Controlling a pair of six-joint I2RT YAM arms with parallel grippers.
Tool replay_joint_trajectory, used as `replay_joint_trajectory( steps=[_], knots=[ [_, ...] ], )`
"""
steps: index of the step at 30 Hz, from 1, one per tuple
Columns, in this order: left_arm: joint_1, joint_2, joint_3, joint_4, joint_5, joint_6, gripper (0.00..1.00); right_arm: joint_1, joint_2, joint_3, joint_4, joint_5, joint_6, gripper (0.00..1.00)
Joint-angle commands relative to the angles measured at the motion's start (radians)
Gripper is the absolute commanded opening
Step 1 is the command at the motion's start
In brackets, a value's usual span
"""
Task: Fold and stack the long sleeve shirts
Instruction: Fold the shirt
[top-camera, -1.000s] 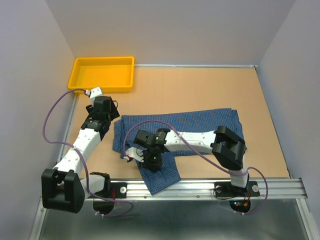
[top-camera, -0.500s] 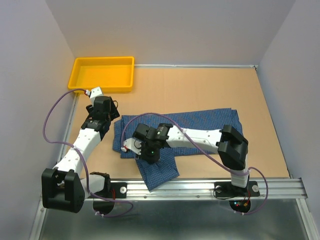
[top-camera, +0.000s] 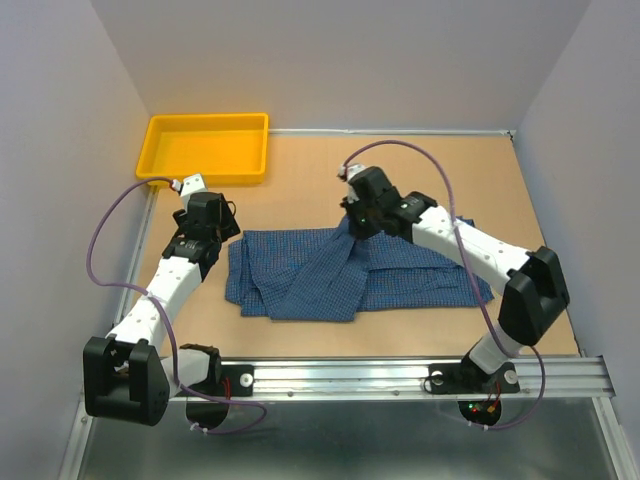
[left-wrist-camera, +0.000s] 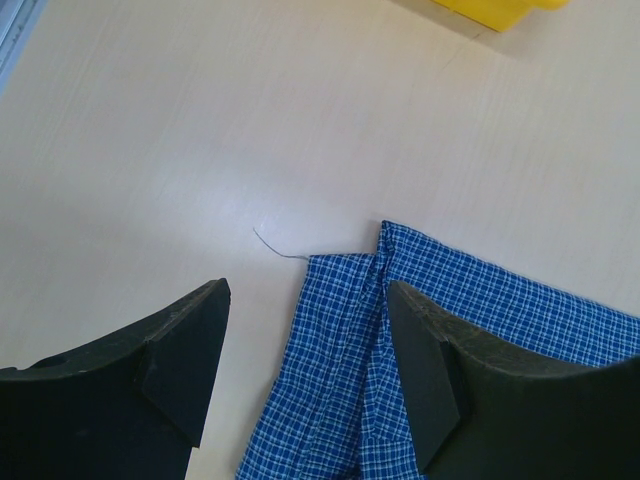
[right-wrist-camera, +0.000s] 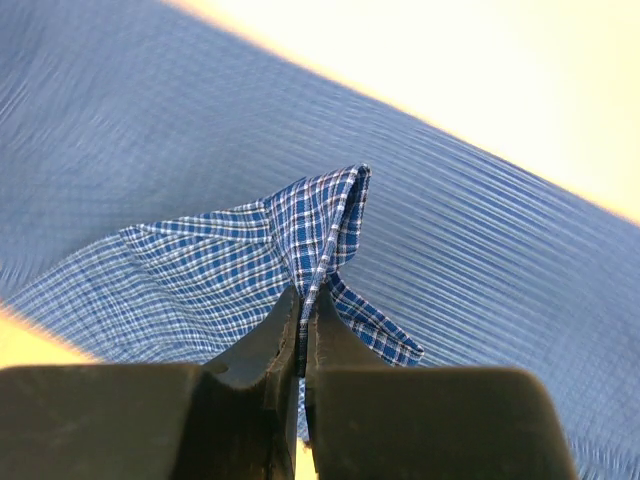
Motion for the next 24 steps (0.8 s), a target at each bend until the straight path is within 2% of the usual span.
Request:
replay_joint_trajectory(
  steps=[1, 6, 9, 17, 24],
  knots=[
    [0.004, -0.003, 0.013, 0.015, 0.004, 0.008, 0.76, -0.112, -0.111, -0.142, 0.065, 0.153, 0.264, 0.01],
    [0.004, 0.0, 0.013, 0.017, 0.019, 0.012, 0.76, -0.273, -0.2, -0.294, 0.093, 0.161, 0.412, 0.01],
    [0.004, 0.004, 0.011, 0.02, 0.027, 0.016, 0.76, -0.326, -0.237, -0.358, 0.105, 0.171, 0.455, 0.01],
    [0.004, 0.01, 0.013, 0.023, 0.047, 0.02, 0.76, -0.423, -0.295, -0.469, 0.157, 0.216, 0.521, 0.01],
    [0.004, 0.009, 0.011, 0.021, 0.054, 0.022, 0.76, -0.497, -0.302, -0.477, 0.232, 0.231, 0.55, 0.01]
  ],
)
